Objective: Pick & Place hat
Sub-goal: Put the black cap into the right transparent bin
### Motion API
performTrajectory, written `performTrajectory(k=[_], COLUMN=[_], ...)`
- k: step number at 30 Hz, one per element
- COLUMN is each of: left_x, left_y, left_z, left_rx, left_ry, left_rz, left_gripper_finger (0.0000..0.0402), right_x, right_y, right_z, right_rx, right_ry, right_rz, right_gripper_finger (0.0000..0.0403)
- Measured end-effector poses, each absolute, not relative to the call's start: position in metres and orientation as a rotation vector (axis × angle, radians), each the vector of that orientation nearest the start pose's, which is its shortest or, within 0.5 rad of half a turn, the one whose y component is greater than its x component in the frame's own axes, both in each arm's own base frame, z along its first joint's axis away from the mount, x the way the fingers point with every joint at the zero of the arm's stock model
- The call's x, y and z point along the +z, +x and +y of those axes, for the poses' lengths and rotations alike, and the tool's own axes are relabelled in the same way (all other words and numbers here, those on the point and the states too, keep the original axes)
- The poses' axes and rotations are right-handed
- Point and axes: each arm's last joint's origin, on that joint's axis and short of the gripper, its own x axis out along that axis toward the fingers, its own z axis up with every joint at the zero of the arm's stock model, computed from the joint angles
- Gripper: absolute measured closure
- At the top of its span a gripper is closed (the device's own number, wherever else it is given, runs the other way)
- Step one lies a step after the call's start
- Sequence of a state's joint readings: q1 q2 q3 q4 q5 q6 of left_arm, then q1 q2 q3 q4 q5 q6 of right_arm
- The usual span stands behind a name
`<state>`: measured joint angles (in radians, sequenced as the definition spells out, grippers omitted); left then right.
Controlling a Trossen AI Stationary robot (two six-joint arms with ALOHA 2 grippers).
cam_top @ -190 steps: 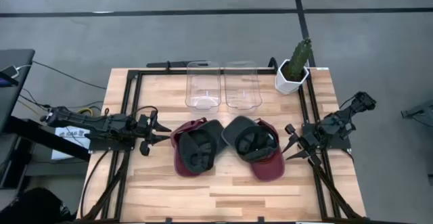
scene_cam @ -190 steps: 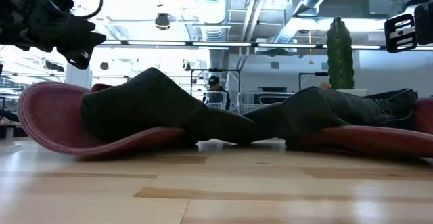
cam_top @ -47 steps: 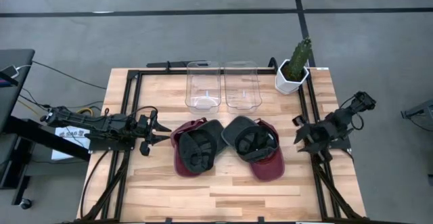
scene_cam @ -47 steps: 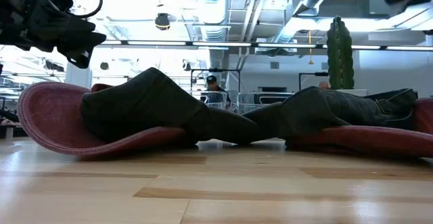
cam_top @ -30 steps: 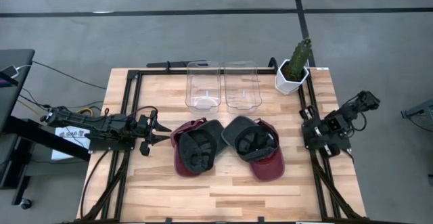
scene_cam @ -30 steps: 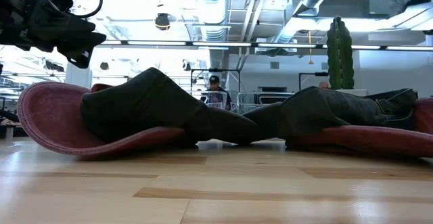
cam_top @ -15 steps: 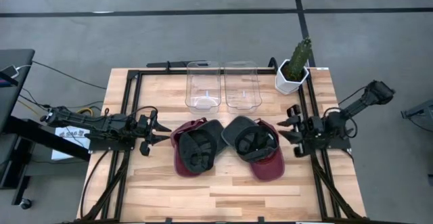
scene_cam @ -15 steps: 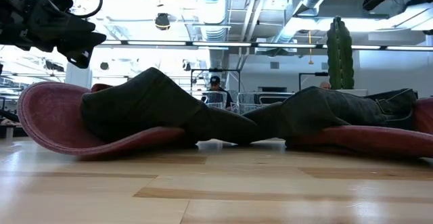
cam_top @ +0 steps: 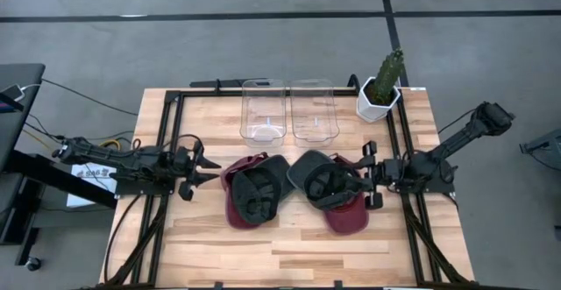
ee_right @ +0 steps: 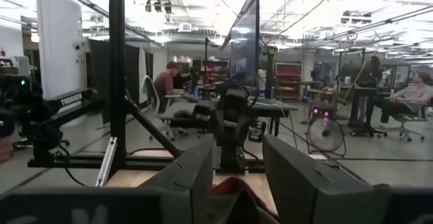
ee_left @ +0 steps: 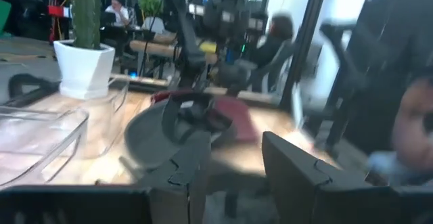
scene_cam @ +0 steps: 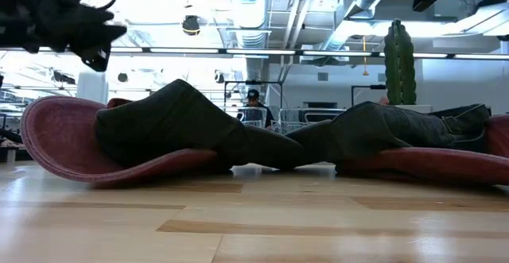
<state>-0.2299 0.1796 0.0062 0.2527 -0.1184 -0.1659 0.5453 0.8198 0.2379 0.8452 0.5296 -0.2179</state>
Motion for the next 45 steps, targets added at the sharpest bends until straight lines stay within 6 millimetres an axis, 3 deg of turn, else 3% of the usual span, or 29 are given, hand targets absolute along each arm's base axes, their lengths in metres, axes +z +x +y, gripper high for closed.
performTrajectory(k=[3, 12, 22, 33, 45], left_x=[0.184, 0.185, 0.195, 0.197, 0.197], left_y=[0.108, 0.124, 0.164, 0.205, 0.21], left_z=[-0.022, -0.029, -0.039, -0.049, -0.05], left_rx=[-0.133, -0.266, -0.248, -0.231, -0.229], left_ry=[-0.287, -0.299, -0.299, -0.285, -0.283], left_rz=[-0.147, -0.156, -0.017, 0.097, 0.109], left_gripper_finger=[0.027, 0.027, 0.027, 0.027, 0.027], right_x=[0.235, 0.226, 0.228, 0.232, 0.212], right_y=[0.151, 0.153, 0.164, 0.161, 0.143], right_z=[0.075, 0.076, 0.082, 0.078, 0.066], right_rx=[-0.007, 0.008, -0.008, -0.107, -0.302], right_ry=[-0.087, -0.1, -0.039, 0.035, 0.141], right_rz=[-0.22, -0.131, 0.369, 0.581, 0.814], right_gripper_finger=[0.0285, 0.0285, 0.0285, 0.0285, 0.0285])
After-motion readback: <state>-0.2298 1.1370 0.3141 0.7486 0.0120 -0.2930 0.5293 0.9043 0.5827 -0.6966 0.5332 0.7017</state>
